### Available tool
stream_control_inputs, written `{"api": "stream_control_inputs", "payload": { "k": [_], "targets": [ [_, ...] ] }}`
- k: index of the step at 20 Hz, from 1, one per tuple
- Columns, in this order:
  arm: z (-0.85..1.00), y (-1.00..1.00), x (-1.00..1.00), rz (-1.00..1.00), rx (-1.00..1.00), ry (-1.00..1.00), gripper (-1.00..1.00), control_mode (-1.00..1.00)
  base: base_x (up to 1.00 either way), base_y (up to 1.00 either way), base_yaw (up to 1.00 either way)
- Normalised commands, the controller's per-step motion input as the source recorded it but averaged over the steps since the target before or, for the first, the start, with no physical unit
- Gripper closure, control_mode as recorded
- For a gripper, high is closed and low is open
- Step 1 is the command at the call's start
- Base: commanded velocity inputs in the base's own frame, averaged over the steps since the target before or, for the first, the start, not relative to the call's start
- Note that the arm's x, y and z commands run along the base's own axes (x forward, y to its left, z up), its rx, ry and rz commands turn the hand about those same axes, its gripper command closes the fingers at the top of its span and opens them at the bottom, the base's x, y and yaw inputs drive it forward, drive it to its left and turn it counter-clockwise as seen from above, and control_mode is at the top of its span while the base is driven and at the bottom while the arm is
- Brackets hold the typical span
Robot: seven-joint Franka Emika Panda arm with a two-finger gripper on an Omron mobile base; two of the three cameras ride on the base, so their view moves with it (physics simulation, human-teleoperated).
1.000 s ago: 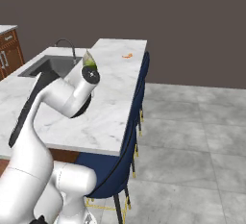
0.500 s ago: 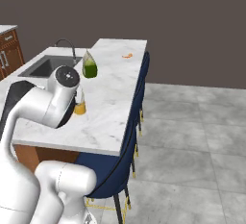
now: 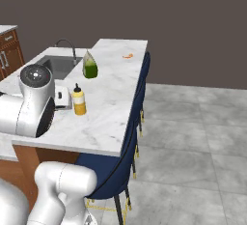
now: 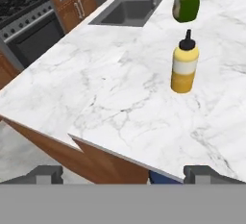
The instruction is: Move the mustard and oil and vinegar bottle from the cabinet to the dining counter.
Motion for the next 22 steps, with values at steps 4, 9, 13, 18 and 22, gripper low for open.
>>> {"api": "stream_control_inputs", "payload": {
  "k": [4,9,13,18,22],
  "targets": [
    [0.21,-0.16,-0.46,-0.02,-0.04,0.0,-1.0,-1.0,0.0,0.0,0.0],
    [0.17,-0.15,-0.43,-0.01,0.0,0.0,-1.0,-1.0,0.0,0.0,0.0],
    [0.02,-0.03,-0.21,0.0,0.0,0.0,-1.0,-1.0,0.0,0.0,0.0],
    [0.0,0.0,0.0,0.0,0.0,0.0,-1.0,-1.0,0.0,0.0,0.0],
    [0.0,0.0,0.0,0.0,0.0,0.0,-1.0,-1.0,0.0,0.0,0.0]
  ]
}}
